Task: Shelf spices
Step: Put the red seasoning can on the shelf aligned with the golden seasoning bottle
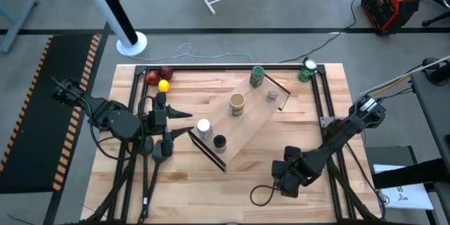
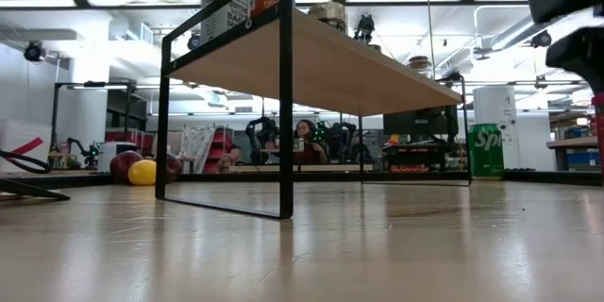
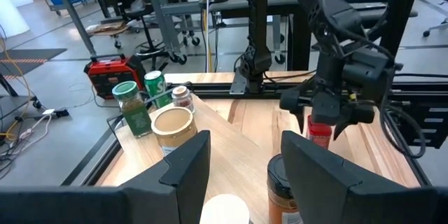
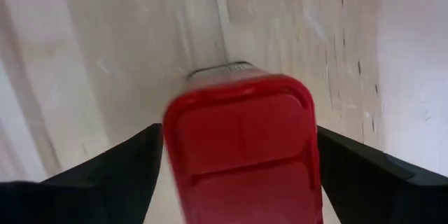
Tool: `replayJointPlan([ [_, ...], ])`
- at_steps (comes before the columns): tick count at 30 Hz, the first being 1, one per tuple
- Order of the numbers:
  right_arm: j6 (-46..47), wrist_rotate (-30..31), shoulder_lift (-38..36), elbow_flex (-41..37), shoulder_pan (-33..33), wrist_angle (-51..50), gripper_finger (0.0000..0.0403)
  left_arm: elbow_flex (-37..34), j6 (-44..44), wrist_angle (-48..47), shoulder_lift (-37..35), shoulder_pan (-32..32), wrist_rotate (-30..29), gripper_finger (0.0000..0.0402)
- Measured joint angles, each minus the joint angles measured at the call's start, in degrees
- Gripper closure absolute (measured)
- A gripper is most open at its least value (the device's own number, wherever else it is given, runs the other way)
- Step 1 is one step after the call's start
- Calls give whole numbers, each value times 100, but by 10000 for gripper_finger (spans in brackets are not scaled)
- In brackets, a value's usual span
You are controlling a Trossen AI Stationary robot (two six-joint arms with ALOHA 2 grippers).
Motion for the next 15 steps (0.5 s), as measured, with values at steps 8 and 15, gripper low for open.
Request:
replayJointPlan([
  [8,-17,-242,0,-477,-187,533,85,0,0,4,2,2,0,237],
  [15,-139,-342,0,-489,-351,562,132,0,4,2,1,1,0,237],
])
